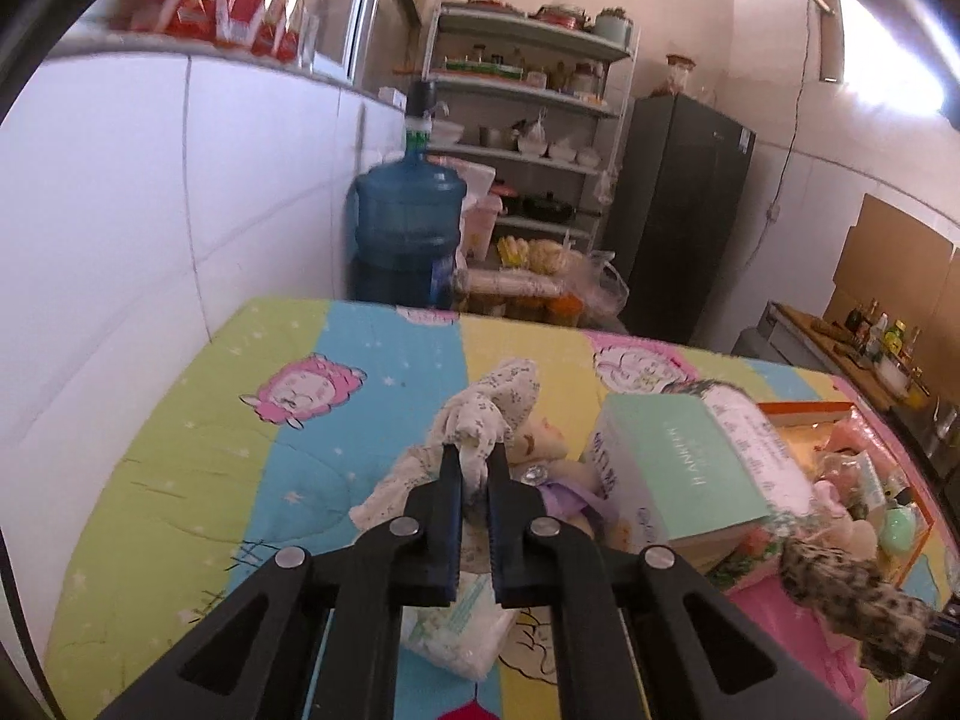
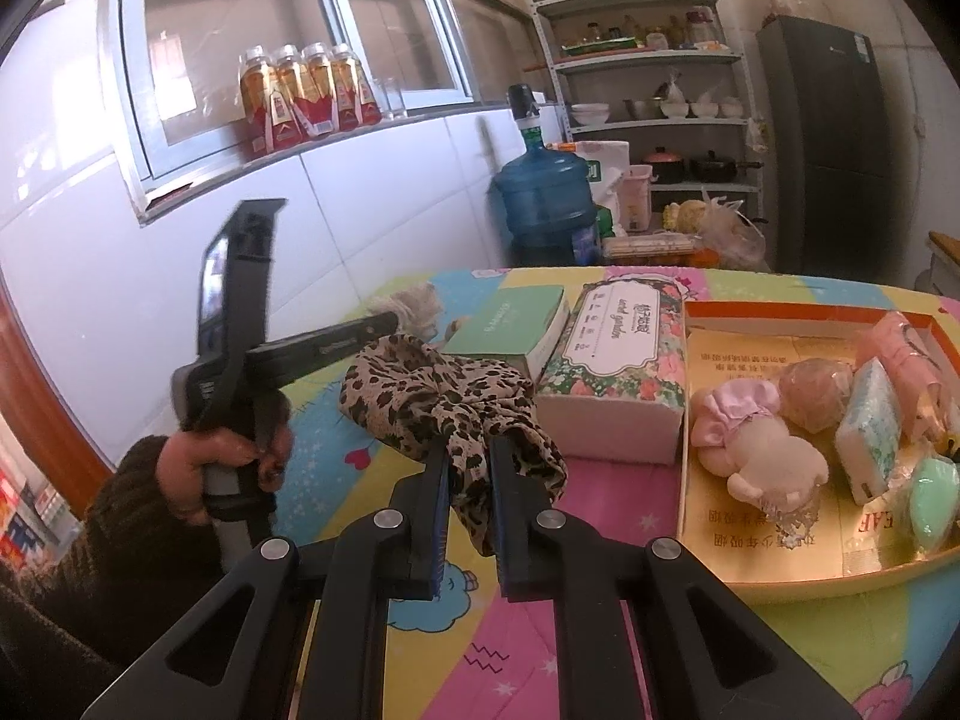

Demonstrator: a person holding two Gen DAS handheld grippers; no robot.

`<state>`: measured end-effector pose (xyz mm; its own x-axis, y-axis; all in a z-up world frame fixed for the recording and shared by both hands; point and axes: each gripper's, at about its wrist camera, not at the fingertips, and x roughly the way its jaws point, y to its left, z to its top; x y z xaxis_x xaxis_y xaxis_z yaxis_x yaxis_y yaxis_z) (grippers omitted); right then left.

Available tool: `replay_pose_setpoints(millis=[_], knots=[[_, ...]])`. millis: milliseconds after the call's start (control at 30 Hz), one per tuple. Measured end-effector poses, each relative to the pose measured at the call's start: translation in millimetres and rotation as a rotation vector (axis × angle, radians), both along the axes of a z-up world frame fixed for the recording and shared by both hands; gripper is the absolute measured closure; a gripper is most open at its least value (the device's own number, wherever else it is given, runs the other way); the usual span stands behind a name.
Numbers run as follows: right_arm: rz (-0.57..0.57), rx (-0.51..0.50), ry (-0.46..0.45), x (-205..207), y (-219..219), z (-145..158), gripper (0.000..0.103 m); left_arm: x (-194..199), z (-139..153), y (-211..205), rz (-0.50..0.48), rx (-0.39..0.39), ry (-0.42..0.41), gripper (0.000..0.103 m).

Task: Organize soft objects
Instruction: 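Carry the white cloth with the left gripper while the right gripper carries the leopard cloth to the box lid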

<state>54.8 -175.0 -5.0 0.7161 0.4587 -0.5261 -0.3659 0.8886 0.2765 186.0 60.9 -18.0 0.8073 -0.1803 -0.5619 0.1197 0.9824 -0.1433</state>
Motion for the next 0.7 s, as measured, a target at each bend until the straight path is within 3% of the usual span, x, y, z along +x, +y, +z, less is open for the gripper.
replay_pose_setpoints(millis=[367, 700], knots=[[0.002, -0.002, -0.014, -8.4, 5.2, 2.8, 0.09, -63.4, 39.9, -13.3, -0.011, 0.011, -0.13, 0.096], [-0.037, 0.002, -0.044, -21.4, -9.2, 10.3, 0.09, -91.8, 57.0, -42.5, -0.084, -0.029, -0.167, 0.096]])
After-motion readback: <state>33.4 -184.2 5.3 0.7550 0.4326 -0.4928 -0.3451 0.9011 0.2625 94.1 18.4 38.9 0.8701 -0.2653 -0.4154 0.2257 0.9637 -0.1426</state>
